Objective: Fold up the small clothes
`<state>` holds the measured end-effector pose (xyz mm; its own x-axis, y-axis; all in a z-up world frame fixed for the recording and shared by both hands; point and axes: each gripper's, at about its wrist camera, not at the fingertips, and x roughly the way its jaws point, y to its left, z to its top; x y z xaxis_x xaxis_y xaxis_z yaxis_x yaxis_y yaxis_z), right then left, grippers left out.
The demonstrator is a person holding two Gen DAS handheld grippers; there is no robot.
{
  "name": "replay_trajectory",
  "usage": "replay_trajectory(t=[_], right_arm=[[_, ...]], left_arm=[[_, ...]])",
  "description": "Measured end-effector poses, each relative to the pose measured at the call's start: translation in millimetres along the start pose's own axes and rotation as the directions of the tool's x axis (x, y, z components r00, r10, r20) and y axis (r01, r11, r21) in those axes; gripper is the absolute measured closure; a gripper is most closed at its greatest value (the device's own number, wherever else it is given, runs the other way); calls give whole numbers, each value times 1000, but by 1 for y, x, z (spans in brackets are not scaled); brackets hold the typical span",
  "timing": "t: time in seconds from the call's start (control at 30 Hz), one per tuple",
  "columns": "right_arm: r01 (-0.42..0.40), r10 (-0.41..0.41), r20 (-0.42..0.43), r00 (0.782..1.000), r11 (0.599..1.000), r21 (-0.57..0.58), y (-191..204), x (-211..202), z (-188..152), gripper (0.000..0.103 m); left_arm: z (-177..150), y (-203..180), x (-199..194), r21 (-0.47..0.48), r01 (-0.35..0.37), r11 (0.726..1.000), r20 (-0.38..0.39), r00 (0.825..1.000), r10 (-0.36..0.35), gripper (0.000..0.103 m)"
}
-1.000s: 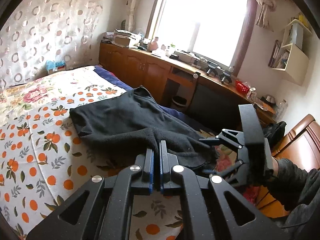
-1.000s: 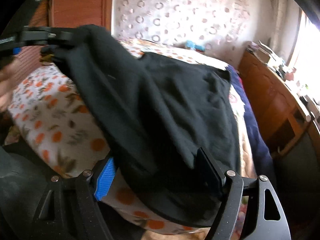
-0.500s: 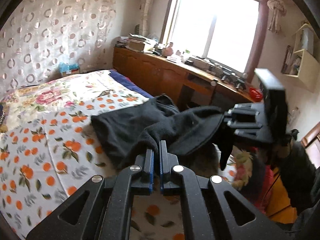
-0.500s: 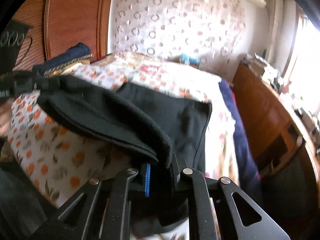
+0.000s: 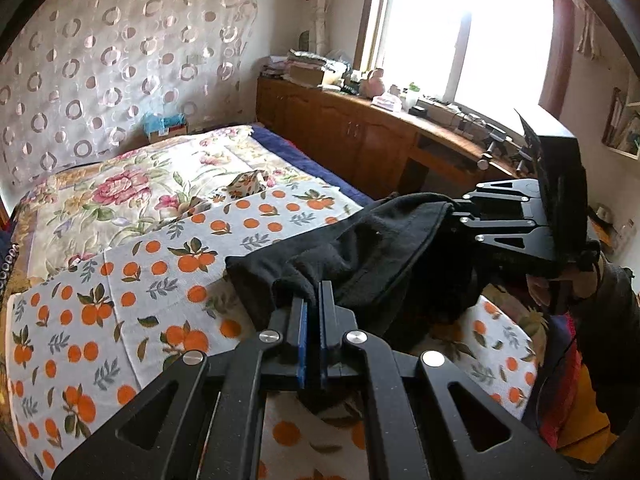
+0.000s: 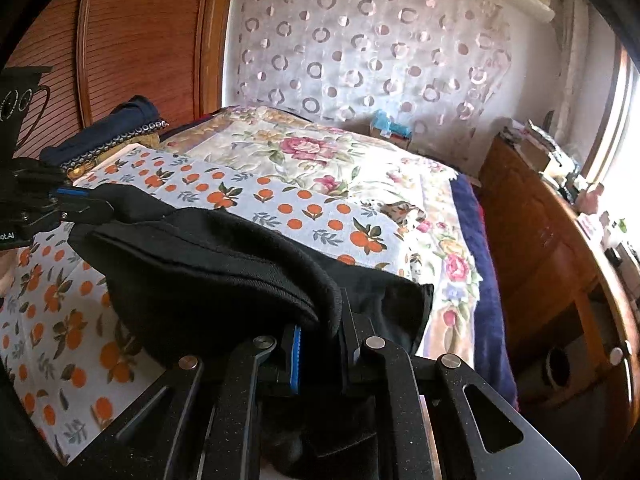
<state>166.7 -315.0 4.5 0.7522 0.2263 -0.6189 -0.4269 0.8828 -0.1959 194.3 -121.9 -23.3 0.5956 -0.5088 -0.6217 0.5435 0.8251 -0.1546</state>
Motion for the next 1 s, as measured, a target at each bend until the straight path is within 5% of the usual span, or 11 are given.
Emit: replay_trajectory(t=[0.4, 0.5, 0.57, 0.63, 0.83, 1.0], right_arm=[[-71, 73, -52, 996, 997, 41, -14, 36, 11, 85], [-88, 92, -60, 994, 994, 66, -18, 37, 13, 83], [-91, 96, -63, 993, 993, 75, -19, 39, 17, 81], [-81, 85, -63, 994, 994, 70, -19, 36, 22, 71], [-58, 62, -54, 997, 996, 64, -24, 29, 45, 51], [-38, 43, -33, 999, 992, 116, -36, 24, 56, 46]], left_arm=[[10, 32, 52, -50, -9, 999, -96, 995, 5, 98], [12, 33, 49, -56, 5, 998, -100, 995, -11, 88], [13, 35, 42, -60, 17, 998, -82, 996, -22, 59], [14, 37, 37, -65, 23, 998, -70, 997, -28, 51], [9, 36, 37, -36, 25, 999, -92, 995, -29, 48], [2, 32, 56, -8, 28, 1000, -146, 989, -28, 48]])
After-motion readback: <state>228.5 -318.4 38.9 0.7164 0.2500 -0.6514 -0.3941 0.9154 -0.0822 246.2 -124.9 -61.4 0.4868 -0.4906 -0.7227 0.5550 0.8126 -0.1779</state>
